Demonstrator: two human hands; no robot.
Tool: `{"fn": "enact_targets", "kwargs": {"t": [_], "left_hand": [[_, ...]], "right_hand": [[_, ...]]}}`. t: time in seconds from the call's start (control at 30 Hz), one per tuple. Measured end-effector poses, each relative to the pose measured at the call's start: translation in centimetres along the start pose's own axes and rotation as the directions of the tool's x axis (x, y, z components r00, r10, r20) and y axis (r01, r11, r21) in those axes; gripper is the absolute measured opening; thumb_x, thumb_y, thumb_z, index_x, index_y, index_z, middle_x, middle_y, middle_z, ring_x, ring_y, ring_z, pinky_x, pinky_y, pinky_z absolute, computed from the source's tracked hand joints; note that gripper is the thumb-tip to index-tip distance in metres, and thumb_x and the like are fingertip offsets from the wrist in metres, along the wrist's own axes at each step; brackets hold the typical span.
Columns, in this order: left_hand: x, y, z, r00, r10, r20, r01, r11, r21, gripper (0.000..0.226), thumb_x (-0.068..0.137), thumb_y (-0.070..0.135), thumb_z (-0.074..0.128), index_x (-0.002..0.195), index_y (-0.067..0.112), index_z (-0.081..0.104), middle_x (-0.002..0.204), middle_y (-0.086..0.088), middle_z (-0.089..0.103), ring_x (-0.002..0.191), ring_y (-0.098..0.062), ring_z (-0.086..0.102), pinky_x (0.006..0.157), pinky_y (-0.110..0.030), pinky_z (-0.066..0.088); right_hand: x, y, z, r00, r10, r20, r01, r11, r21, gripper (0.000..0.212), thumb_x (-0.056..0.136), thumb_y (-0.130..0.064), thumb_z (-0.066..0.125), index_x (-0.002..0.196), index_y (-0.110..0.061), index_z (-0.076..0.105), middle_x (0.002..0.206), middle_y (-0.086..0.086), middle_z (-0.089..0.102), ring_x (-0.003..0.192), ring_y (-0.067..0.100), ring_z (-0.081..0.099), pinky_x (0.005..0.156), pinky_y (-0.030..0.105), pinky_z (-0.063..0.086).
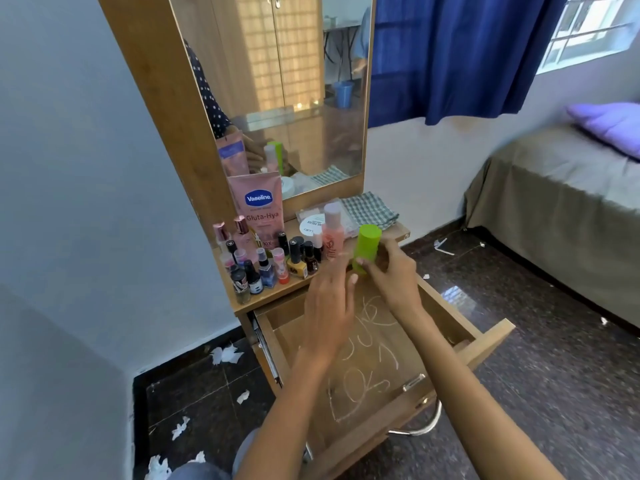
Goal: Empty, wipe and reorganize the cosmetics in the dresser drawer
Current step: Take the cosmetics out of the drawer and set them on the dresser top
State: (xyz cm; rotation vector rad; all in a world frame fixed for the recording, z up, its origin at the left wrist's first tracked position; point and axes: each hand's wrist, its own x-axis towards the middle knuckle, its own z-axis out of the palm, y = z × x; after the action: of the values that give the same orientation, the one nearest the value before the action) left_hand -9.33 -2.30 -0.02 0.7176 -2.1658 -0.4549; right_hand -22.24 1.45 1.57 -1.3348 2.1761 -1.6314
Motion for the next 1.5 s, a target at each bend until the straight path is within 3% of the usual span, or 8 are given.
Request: {"fn": "enact_targets", "kwargs": {"t": [0.13, 0.27, 0.6, 0.8, 0.97, 1.1, 1.33, 1.5], "left_hand": [[-1.2, -1.4, 2.0, 0.988, 0.019, 0.151, -0.074, 0.927, 0.369, 0.057, 0.097, 0.021, 0.046, 0.148, 0.011, 0.025, 0.156, -0.008, 0.018, 0.146, -0.022, 0.009, 0.118, -0.045, 0.013], [-0.8, -2.6, 2.8, 0.956, -0.033, 0.292, -0.139, 0.825, 0.548, 0.062, 0.098, 0.036, 0.036, 0.15, 0.01, 0.013, 0.157, -0.009, 0.0, 0.145, -0.026, -0.006, 0.118, -0.045, -0.001], [-0.4, -3.2, 3.9, 0.916, -0.052, 0.397, -0.227, 0.749, 0.623, 0.07, 0.099, 0.04, 0.037, 0.146, 0.011, -0.006, 0.154, -0.01, -0.017, 0.142, -0.024, -0.021, 0.111, -0.042, -0.018], [-0.4, -3.4, 4.2, 0.91, -0.075, 0.408, -0.223, 0.74, 0.634, 0.076, 0.1, 0.04, 0.033, 0.148, 0.01, -0.017, 0.152, -0.011, -0.03, 0.139, -0.024, -0.029, 0.111, -0.041, -0.019], [-0.6, -3.3, 4.2, 0.905, -0.078, 0.418, -0.231, 0.736, 0.637, 0.077, 0.099, 0.041, 0.036, 0.148, 0.01, -0.016, 0.152, -0.012, -0.03, 0.139, -0.025, -0.028, 0.111, -0.041, -0.019], [-0.5, -3.2, 4.5, 0.906, -0.093, 0.413, -0.213, 0.744, 0.633, 0.078, 0.1, 0.04, 0.036, 0.148, 0.011, -0.018, 0.151, -0.012, -0.031, 0.139, -0.025, -0.029, 0.11, -0.04, -0.019], [-0.4, -3.2, 4.1, 0.912, -0.088, 0.401, -0.205, 0.749, 0.63, 0.077, 0.099, 0.039, 0.037, 0.149, 0.012, -0.015, 0.152, -0.008, -0.029, 0.139, -0.021, -0.029, 0.11, -0.039, -0.022], [-0.3, -3.1, 4.0, 0.906, -0.092, 0.414, -0.215, 0.742, 0.635, 0.076, 0.1, 0.039, 0.035, 0.149, 0.011, -0.016, 0.153, -0.008, -0.029, 0.138, -0.02, -0.03, 0.109, -0.039, -0.023]], "right_hand": [[2.6, 0.1, 0.5, 1.0, 0.019, -0.004, -0.019, 1.0, -0.023, 0.035, 0.082, -0.013, 0.074, 0.114, -0.006, 0.061, 0.102, 0.002, 0.066, 0.091, 0.011, 0.058, 0.075, 0.011, 0.038], [3.4, 0.1, 2.3, 0.999, 0.022, 0.034, -0.022, 0.999, -0.027, 0.035, 0.083, -0.012, 0.074, 0.114, -0.006, 0.06, 0.105, 0.002, 0.064, 0.096, 0.012, 0.057, 0.081, 0.018, 0.041], [3.4, 0.9, 3.7, 0.998, 0.035, 0.045, -0.034, 0.999, -0.016, 0.039, 0.082, -0.003, 0.071, 0.119, -0.005, 0.058, 0.113, 0.009, 0.062, 0.106, 0.019, 0.058, 0.092, 0.028, 0.048], [4.1, 2.3, 0.7, 0.998, -0.054, 0.016, 0.056, 0.985, -0.161, 0.044, 0.076, 0.015, 0.051, 0.115, -0.001, 0.063, 0.117, 0.014, 0.064, 0.113, 0.027, 0.057, 0.095, 0.017, 0.035], [7.2, 3.9, 0.3, 0.95, -0.044, 0.31, 0.181, 0.885, -0.429, 0.047, 0.095, -0.006, 0.046, 0.143, -0.007, 0.042, 0.153, 0.01, 0.036, 0.144, 0.025, 0.027, 0.117, 0.036, 0.017], [8.1, 4.7, 0.5, 0.903, -0.058, 0.426, 0.321, 0.751, -0.578, 0.044, 0.101, -0.025, 0.041, 0.144, -0.015, 0.041, 0.149, 0.007, 0.042, 0.139, 0.025, 0.035, 0.11, 0.042, 0.023], [6.7, 4.9, 0.6, 0.949, -0.162, 0.27, 0.313, 0.585, -0.748, 0.026, 0.084, -0.028, 0.06, 0.103, -0.011, 0.066, 0.1, 0.012, 0.064, 0.09, 0.036, 0.06, 0.083, 0.044, 0.044], [6.8, 4.4, 0.7, 0.946, -0.106, 0.306, 0.28, 0.743, -0.608, 0.024, 0.083, -0.019, 0.066, 0.097, -0.003, 0.054, 0.104, 0.018, 0.055, 0.097, 0.035, 0.053, 0.08, 0.041, 0.041]]}}
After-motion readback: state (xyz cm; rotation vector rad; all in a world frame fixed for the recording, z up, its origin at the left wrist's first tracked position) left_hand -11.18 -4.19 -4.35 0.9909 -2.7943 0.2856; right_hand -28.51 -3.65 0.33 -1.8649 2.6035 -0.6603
